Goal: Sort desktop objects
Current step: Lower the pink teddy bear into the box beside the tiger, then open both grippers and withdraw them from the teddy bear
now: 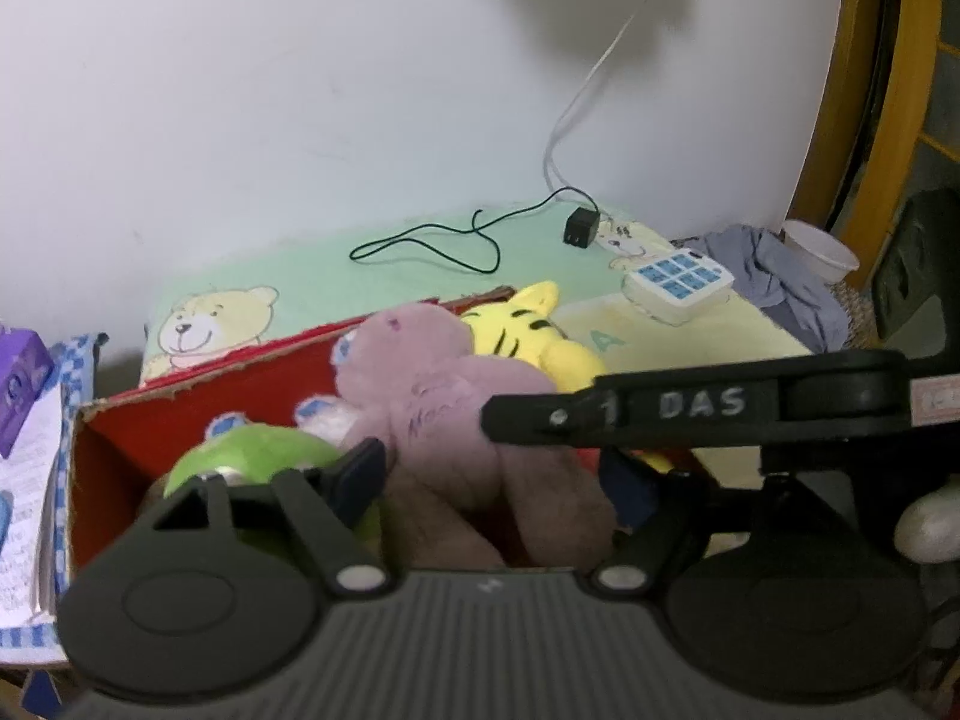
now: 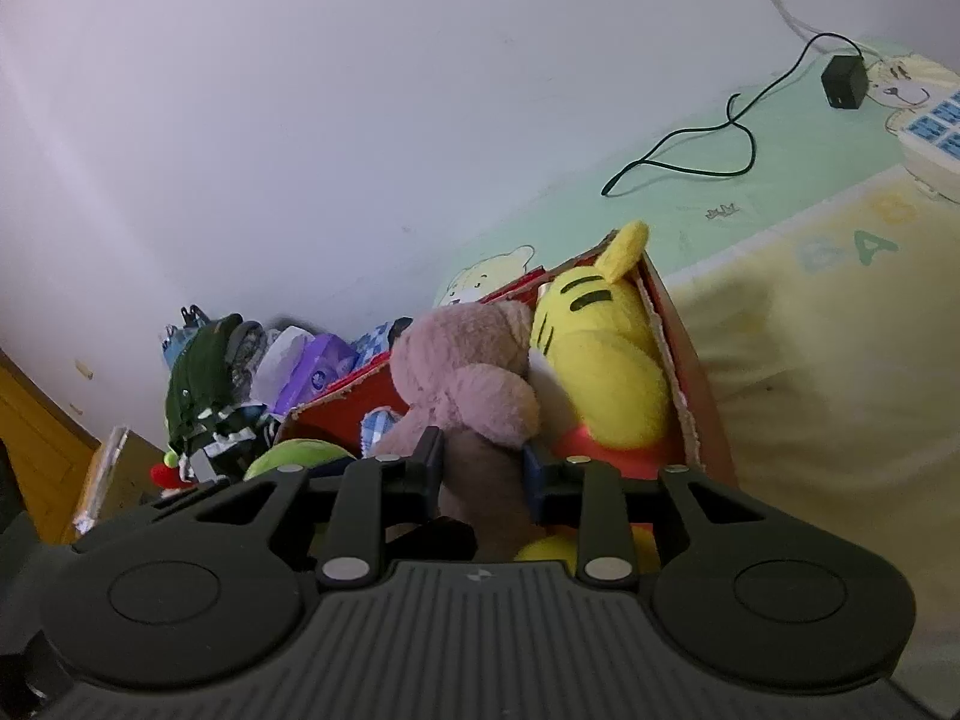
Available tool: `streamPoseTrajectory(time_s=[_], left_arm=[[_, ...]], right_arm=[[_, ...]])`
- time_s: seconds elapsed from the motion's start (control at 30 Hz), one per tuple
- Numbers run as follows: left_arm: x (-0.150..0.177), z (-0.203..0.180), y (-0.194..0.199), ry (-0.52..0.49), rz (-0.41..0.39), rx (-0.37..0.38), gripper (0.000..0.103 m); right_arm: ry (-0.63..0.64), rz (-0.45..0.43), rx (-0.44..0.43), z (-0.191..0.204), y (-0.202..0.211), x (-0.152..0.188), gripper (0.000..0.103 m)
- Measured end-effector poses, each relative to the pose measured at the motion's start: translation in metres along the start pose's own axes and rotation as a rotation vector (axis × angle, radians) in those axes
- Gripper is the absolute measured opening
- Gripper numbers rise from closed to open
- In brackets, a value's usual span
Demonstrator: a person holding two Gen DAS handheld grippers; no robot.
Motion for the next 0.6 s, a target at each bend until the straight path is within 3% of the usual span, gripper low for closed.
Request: streamPoseTrajectory(time_s=[0.2, 0.27, 0.33, 0.47, 0.6], left_arm=[[-0.002, -0.007, 0.014, 0.023, -0.003, -0.051, 0.093], [-0.005, -0.012, 0.016, 0.036, 0.012, -0.086, 0.099], [-0.008, -0.018, 0.019, 0.048, 0.036, -0.140, 0.100], [-0.013, -0.028, 0.026, 0.086, 0.071, -0.250, 0.100], [-0.016, -0.033, 0.028, 0.174, 0.124, -0.314, 0.100]], right_arm=[[0.025, -0.081, 0.016, 0.010, 0.037, -0.006, 0.034], [0.056, -0.106, 0.057, 0.015, 0.047, -0.007, 0.039], [0.091, -0.131, 0.101, 0.018, 0.056, -0.006, 0.044], [0.168, -0.110, 0.195, 0.019, 0.064, -0.005, 0.044], [0.197, -0.091, 0.225, 0.016, 0.067, -0.007, 0.044]])
Point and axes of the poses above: each gripper's, at about its wrist camera, not at the fingertips, and y roughly against the way its jaws point, z to its left, x to its underside, the point moved 1 cm from there along -y, roughly the way its jaws point, and after that the axes turned 11 degrees about -y, right-handed, at the moved point
